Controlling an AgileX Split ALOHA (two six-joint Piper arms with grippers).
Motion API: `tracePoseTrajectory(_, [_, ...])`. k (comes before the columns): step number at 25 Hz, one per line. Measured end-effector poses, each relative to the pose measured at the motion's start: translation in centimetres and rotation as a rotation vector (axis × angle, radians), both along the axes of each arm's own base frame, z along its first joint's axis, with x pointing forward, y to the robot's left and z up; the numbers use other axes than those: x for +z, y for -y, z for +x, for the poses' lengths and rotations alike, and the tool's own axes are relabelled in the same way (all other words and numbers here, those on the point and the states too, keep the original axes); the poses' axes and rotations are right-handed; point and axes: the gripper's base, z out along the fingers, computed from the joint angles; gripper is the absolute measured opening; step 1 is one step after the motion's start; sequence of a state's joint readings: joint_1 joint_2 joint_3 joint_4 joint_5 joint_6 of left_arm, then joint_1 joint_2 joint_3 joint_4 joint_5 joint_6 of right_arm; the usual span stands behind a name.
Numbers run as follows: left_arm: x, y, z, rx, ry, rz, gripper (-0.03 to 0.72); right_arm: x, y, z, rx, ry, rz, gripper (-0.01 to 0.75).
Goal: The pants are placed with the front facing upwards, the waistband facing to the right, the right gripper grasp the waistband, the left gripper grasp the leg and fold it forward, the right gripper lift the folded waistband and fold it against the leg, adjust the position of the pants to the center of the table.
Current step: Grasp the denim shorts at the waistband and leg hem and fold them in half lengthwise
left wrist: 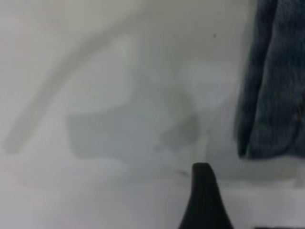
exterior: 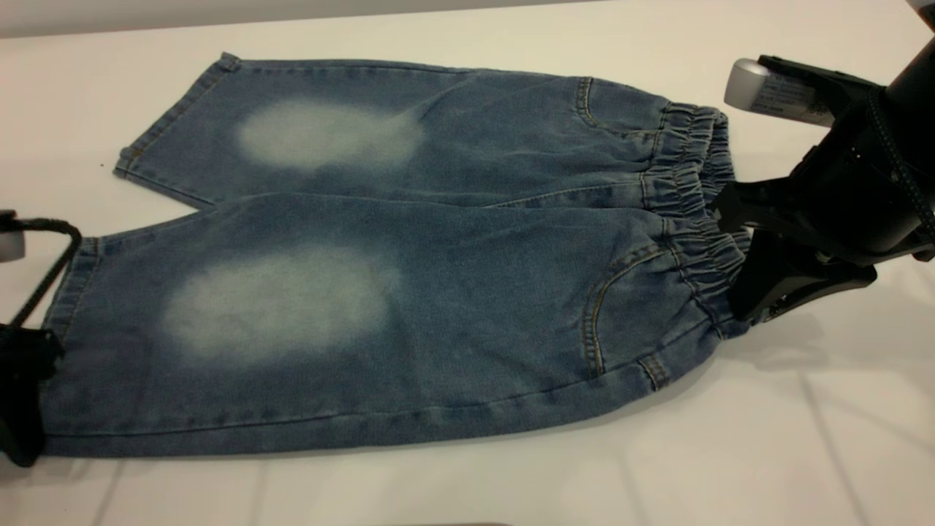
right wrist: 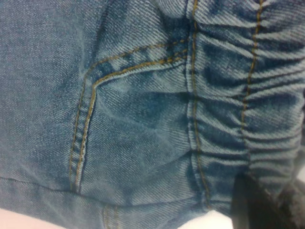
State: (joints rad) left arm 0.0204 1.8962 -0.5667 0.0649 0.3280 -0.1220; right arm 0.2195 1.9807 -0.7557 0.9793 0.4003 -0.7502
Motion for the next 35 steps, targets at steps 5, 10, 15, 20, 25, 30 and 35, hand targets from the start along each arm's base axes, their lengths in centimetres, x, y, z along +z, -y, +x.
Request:
tracePoseTrajectory(5, [-0.5,0.0,0.4,-0.004,0.043,-0.002,0.490,0.0,0.0,0.0,0.001,0.000,0.000,0.038])
tracePoseTrajectory(10, [-0.5,0.0,0.8,-0.005,0.077,-0.004,0.491,0.0,0.0,0.0,0.001,0.000,0.000,0.038])
tracePoseTrajectory(15, [-0.9,0.1,0.7,0.004,0.058,-0.007,0.428,0.0,0.0,0.0,0.003,0.001,0.000,0.038])
tracePoseTrajectory(20, [-1.1,0.2,0.8,0.026,0.046,-0.015,0.149,0.0,0.0,0.0,0.003,0.001,0.000,0.038])
tracePoseTrajectory(25, [-0.6,0.2,0.9,0.021,0.065,-0.013,0.054,0.0,-0.1,-0.1,0.007,-0.005,0.005,0.038])
tracePoseTrajectory(30, [1.6,0.1,0.8,0.001,0.084,-0.004,0.053,1.6,-0.2,0.0,0.014,0.035,0.027,0.038])
tracePoseTrajectory(35, [6.1,0.8,0.9,-0.036,0.225,-0.003,0.053,5.5,-0.3,0.3,0.020,0.159,0.061,0.038])
